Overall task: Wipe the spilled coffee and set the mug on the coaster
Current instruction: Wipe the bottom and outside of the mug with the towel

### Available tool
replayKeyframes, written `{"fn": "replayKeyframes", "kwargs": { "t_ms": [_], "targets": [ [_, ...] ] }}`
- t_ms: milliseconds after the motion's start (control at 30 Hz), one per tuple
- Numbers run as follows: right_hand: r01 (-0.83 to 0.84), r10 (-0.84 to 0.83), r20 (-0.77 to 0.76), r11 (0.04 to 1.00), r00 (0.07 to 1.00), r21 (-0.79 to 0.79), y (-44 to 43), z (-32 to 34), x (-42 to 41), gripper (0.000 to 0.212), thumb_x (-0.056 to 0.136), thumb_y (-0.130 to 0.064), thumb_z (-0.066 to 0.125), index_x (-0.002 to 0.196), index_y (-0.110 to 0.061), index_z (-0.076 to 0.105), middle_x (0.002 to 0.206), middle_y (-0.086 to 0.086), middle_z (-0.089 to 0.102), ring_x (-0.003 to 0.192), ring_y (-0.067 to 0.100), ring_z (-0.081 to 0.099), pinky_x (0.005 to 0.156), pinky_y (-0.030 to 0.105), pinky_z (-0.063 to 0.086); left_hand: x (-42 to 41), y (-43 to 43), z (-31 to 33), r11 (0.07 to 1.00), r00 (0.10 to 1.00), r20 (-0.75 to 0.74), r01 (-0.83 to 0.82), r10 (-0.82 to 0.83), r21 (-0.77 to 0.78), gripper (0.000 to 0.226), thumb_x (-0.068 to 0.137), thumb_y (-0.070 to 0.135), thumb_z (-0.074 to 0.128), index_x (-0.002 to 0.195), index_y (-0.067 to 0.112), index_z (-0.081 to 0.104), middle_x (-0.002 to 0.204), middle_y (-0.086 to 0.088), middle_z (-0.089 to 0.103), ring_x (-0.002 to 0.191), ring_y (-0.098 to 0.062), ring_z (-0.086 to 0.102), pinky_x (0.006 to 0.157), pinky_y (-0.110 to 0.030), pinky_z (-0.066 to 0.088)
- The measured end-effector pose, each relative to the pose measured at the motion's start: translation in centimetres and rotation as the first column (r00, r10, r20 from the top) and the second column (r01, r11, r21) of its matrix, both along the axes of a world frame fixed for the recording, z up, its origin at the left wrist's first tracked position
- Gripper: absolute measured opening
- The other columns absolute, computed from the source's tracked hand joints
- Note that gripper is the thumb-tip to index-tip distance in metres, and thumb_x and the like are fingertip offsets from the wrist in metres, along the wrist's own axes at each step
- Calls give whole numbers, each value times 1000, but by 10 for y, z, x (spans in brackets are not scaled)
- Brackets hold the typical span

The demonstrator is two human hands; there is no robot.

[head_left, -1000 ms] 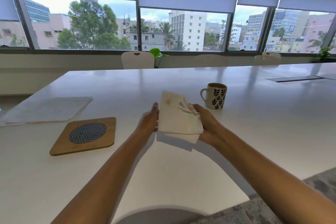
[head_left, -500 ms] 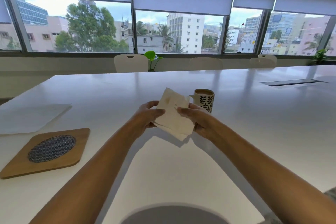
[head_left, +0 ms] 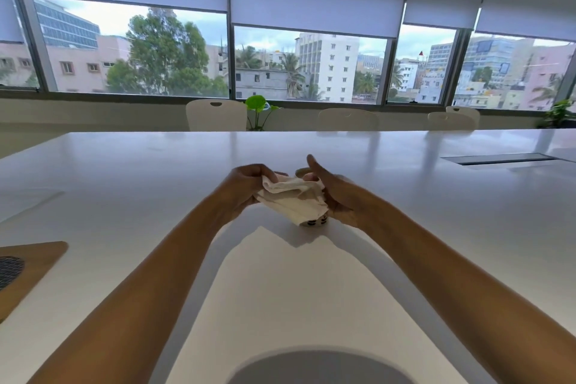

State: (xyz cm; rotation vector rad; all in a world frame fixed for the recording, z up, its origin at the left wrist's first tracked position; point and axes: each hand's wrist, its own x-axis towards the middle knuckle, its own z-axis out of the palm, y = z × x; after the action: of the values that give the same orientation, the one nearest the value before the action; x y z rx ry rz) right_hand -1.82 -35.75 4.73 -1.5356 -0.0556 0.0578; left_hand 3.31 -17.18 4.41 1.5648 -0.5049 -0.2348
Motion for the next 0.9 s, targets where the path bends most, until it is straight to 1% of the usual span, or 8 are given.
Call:
{"fn": "replayKeyframes", "kwargs": {
  "t_ms": [67, 167, 300, 400, 533, 633, 733, 900],
  "targets": [
    [-53, 52, -13, 998, 999, -40, -10, 2, 1, 26, 82, -38, 65, 97, -17, 68, 84, -1, 73, 69, 10, 67, 58, 19, 54, 3, -10, 4, 999, 996, 76, 43, -45, 30, 52, 85, -19, 38, 55, 13, 65, 84, 2, 73, 76, -17, 64, 56, -16, 53],
    [-96, 91, -57, 990, 994, -101, -23, 5, 3, 28, 82, -23, 70, 109, -17, 64, 96, 1, 71, 83, 15, 67, 67, 25, 56, 7, -27, 12, 997, 979, 198, 42, -53, 57, 36, 83, -20, 45, 67, 7, 63, 89, -3, 69, 74, -14, 65, 60, -17, 52],
    [-51, 51, 0, 994, 999, -95, -44, 11, 9, 20, 82, -16, 70, 101, -20, 69, 92, 1, 75, 84, 18, 69, 68, 28, 58, 11, -46, 19, 999, 967, 252, -34, 32, 2, 25, 83, -11, 57, 100, 6, 63, 93, -1, 65, 83, -14, 61, 71, -21, 50],
    [15, -15, 120, 1000, 993, -1, -68, 16, 10, 12, 86, -16, 63, 96, -18, 69, 84, 3, 76, 73, 15, 70, 62, 27, 56, 16, -58, 22, 994, 959, 262, -109, 106, -1, 28, 85, 11, 65, 112, 16, 57, 106, -2, 67, 94, -14, 61, 77, -22, 46],
    [61, -87, 194, 989, 977, 136, -98, 13, 16, 18, 95, -11, 45, 86, -10, 61, 56, -2, 64, 48, 10, 58, 46, 22, 42, 30, -75, 12, 903, 903, 410, -278, 129, 329, 63, 75, 38, 74, 130, 21, 48, 129, -1, 56, 115, -16, 52, 87, -27, 43],
    [214, -230, 95, 964, 968, 158, -115, 1, 20, 18, 92, -10, 49, 93, -18, 65, 64, -3, 68, 54, 10, 62, 45, 16, 46, 38, -87, 1, 814, 885, 463, -299, 42, 498, 84, 69, 52, 74, 139, 21, 39, 140, -3, 50, 126, -23, 47, 98, -37, 42],
    [306, -310, 7, 942, 951, 137, -122, -16, 25, 19, 91, -11, 51, 99, -18, 66, 76, 1, 66, 62, 14, 62, 45, 15, 48, 43, -94, -2, 757, 899, 437, -294, 12, 584, 103, 53, 68, 67, 140, 21, 37, 139, -3, 50, 124, -23, 49, 100, -43, 45],
    [347, -344, -49, 934, 938, 86, -122, -36, 34, 34, 92, -12, 54, 125, -9, 60, 105, 12, 63, 78, 22, 59, 63, 28, 46, 54, -97, -2, 697, 936, 351, -228, -37, 680, 117, 43, 70, 69, 141, 17, 32, 138, -6, 48, 121, -23, 47, 90, -29, 42]
  ]
}}
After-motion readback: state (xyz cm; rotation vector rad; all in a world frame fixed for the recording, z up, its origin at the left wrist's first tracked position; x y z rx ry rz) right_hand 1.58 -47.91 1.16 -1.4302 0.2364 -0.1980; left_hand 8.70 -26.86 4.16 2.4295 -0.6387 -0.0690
